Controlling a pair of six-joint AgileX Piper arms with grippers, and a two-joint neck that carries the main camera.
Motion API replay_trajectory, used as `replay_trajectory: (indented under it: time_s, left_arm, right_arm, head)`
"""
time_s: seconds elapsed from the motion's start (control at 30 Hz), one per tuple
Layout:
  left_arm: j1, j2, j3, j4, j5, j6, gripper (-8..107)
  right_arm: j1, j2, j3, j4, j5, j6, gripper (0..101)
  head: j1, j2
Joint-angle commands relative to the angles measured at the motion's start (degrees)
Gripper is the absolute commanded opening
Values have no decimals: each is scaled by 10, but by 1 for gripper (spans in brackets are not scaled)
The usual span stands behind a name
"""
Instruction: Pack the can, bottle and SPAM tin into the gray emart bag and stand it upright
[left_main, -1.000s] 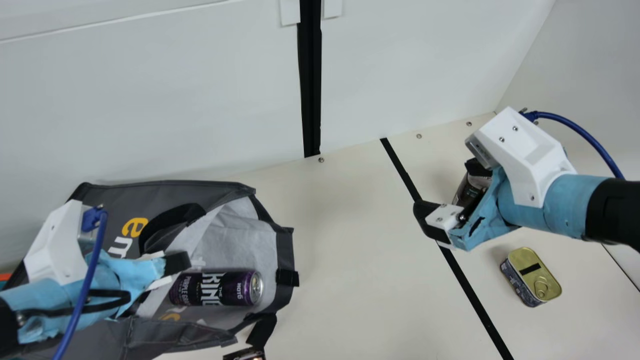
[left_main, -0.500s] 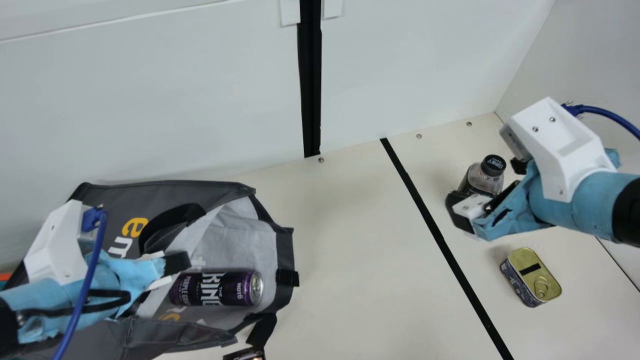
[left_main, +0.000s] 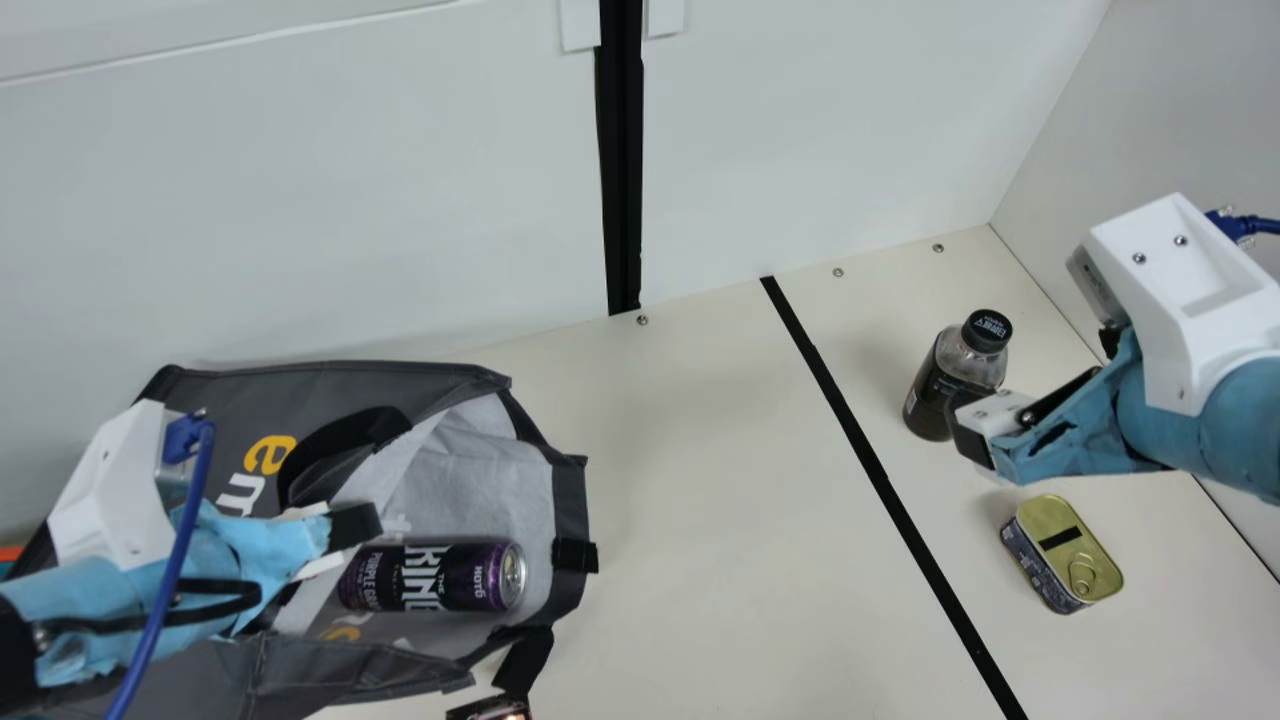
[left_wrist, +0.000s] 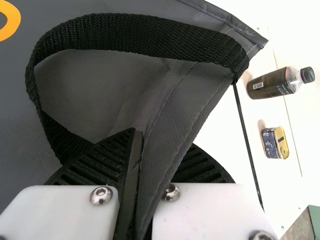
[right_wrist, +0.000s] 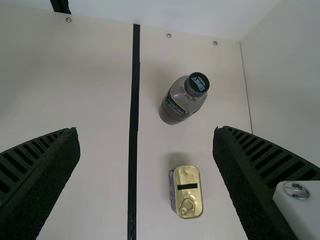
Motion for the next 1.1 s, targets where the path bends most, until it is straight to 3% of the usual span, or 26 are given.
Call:
replay_trajectory:
  time_s: [0.0,0.5,1.07]
  left_arm:
    - [0,0,0,0,0,0,-8]
    - [0,0,0,0,0,0,-8]
    - [0,0,0,0,0,0,-8]
  right_arm:
    - [14,-6,7,-24,0,39,95]
    - [88,-47,50,-134,0,193,95]
    - [88,-77,70,-153,0,234,95]
  head:
    - [-13,0]
    - [-13,0]
    - [-13,0]
